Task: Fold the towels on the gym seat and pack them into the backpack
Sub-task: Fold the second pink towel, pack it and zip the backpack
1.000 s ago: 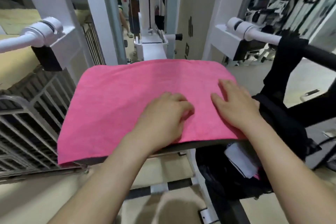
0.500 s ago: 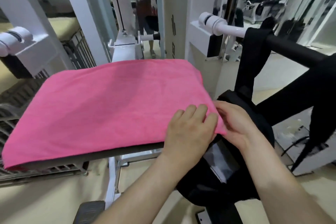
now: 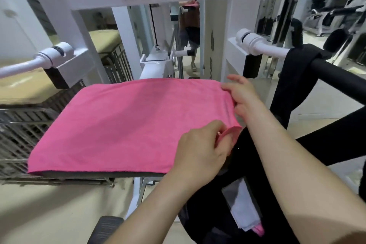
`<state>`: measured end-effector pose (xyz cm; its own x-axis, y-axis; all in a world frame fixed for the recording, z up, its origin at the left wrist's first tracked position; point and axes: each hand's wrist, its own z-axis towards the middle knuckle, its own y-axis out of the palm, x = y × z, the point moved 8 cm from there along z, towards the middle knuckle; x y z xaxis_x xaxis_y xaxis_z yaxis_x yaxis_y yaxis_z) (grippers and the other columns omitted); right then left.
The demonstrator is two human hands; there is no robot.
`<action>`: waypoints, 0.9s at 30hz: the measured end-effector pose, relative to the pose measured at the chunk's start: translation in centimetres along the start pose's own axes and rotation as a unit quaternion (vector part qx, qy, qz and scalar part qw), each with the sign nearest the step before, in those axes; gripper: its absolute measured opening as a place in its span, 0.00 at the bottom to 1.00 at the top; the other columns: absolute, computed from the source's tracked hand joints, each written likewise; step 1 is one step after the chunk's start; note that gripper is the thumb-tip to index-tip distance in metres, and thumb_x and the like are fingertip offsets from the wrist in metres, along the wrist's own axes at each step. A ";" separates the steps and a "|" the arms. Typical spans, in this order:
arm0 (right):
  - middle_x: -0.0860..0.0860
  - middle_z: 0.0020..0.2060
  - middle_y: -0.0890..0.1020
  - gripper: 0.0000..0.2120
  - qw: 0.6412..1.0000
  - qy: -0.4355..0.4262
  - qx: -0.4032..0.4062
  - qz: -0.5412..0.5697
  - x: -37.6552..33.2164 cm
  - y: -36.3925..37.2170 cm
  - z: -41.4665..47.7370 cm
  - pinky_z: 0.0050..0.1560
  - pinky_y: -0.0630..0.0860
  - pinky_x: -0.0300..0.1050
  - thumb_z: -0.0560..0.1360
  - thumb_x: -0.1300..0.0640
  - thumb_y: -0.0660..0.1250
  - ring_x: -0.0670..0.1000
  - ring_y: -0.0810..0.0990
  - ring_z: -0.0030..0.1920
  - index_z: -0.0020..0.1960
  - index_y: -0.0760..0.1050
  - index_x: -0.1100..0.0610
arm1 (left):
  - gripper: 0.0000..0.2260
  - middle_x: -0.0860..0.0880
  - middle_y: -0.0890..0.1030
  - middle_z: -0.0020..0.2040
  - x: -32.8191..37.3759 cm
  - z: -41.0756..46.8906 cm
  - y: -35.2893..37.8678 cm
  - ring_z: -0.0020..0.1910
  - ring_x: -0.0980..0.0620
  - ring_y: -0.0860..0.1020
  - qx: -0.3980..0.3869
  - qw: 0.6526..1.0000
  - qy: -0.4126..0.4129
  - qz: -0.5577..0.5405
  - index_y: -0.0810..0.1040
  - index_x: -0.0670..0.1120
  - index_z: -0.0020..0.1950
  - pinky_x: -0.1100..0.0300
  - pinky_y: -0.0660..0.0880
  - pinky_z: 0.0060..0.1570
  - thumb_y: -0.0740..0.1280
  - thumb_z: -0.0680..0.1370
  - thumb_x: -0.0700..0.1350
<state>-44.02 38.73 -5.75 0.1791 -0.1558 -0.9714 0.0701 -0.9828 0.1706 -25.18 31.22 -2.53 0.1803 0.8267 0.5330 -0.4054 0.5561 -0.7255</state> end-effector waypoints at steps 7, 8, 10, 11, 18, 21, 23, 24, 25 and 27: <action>0.53 0.54 0.83 0.19 0.972 -0.184 0.066 -0.127 -8.8 2.2 0.7 0.63 0.75 0.47 0.71 0.67 0.61 0.51 0.80 0.55 0.58 0.81 0.57 | 0.07 0.45 0.69 0.36 0.5 -1.1 2.1 0.29 0.55 0.70 -0.089 0.859 -0.205 -0.460 0.72 0.42 0.53 0.60 0.79 0.32 0.60 0.83 0.45; 0.54 0.57 0.82 0.20 0.962 -0.205 0.063 -0.167 -9.7 2.9 0.3 0.65 0.73 0.48 0.71 0.67 0.59 0.52 0.79 0.59 0.60 0.80 0.58 | 0.06 0.45 0.68 0.36 1.0 -1.3 2.0 0.30 0.55 0.71 -0.089 0.838 -0.215 -0.494 0.71 0.42 0.54 0.62 0.80 0.33 0.59 0.83 0.44; 0.58 0.57 0.81 0.20 0.955 -0.213 0.031 -0.205 -10.5 4.4 -0.3 0.63 0.75 0.50 0.72 0.68 0.58 0.55 0.79 0.59 0.61 0.78 0.63 | 0.04 0.48 0.71 0.35 0.7 -1.1 0.8 0.30 0.55 0.75 -0.053 0.804 -0.220 -0.549 0.71 0.44 0.54 0.61 0.81 0.35 0.58 0.83 0.43; 0.59 0.51 0.82 0.18 0.956 -0.206 0.000 -0.207 -10.4 5.5 -0.5 0.57 0.78 0.48 0.71 0.68 0.59 0.55 0.80 0.54 0.58 0.79 0.64 | 0.04 0.48 0.73 0.36 -0.3 -0.9 -0.4 0.30 0.54 0.77 -0.018 0.795 -0.223 -0.564 0.71 0.44 0.55 0.59 0.81 0.35 0.58 0.83 0.42; 0.53 0.26 0.68 0.03 0.922 -0.188 -0.195 -0.277 -7.1 18.2 -3.1 0.25 0.64 0.43 0.70 0.61 0.63 0.51 0.68 0.23 0.40 0.70 0.55 | 0.05 0.50 0.70 0.29 -10.5 -4.7 -11.1 0.22 0.57 0.69 0.261 0.776 -0.286 -0.497 0.73 0.45 0.51 0.64 0.74 0.23 0.58 0.83 0.38; 0.50 0.33 0.72 0.07 0.893 -0.200 -0.260 -0.307 -5.5 24.7 -5.1 0.27 0.71 0.45 0.74 0.56 0.64 0.50 0.73 0.28 0.43 0.65 0.48 | 0.06 0.47 0.72 0.34 -13.7 -7.9 -13.7 0.25 0.55 0.72 0.314 0.770 -0.325 -0.451 0.73 0.43 0.54 0.62 0.76 0.25 0.57 0.82 0.38; 0.52 0.42 0.75 0.08 0.861 -0.211 -0.299 -0.353 -3.9 28.2 -6.6 0.35 0.71 0.47 0.75 0.54 0.63 0.53 0.75 0.37 0.53 0.67 0.46 | 0.08 0.47 0.74 0.37 -15.7 -9.8 -14.5 0.25 0.56 0.76 0.317 0.778 -0.363 -0.402 0.72 0.43 0.58 0.62 0.77 0.26 0.57 0.81 0.38; 0.56 0.52 0.75 0.17 0.818 -0.231 -0.309 -0.427 -2.9 29.6 -7.1 0.44 0.72 0.48 0.76 0.52 0.62 0.56 0.77 0.46 0.64 0.65 0.49 | 0.09 0.47 0.75 0.39 -16.5 -10.5 -14.6 0.23 0.56 0.76 0.307 0.786 -0.385 -0.373 0.70 0.43 0.60 0.62 0.77 0.25 0.58 0.81 0.38; 0.59 0.62 0.72 0.26 0.753 -0.255 -0.307 -0.523 -1.7 30.6 -7.9 0.53 0.71 0.50 0.77 0.49 0.61 0.59 0.75 0.57 0.73 0.58 0.51 | 0.11 0.46 0.75 0.41 -17.3 -11.3 -14.8 0.22 0.55 0.76 0.300 0.791 -0.401 -0.350 0.69 0.44 0.62 0.62 0.76 0.24 0.58 0.80 0.38; 0.60 0.71 0.68 0.30 0.661 -0.307 -0.306 -0.612 -0.9 31.1 -11.1 0.64 0.67 0.51 0.79 0.44 0.59 0.60 0.70 0.67 0.77 0.54 0.51 | 0.14 0.42 0.79 0.43 -18.6 -12.2 -15.4 0.22 0.51 0.77 0.294 0.806 -0.405 -0.317 0.68 0.48 0.62 0.63 0.72 0.21 0.60 0.78 0.37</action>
<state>-31.14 9.40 2.21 -0.7986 0.5244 -0.2954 0.2120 -0.2142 -0.9535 -11.35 8.35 -6.56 -0.0299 -0.0668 0.9973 -0.8596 0.5109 0.0085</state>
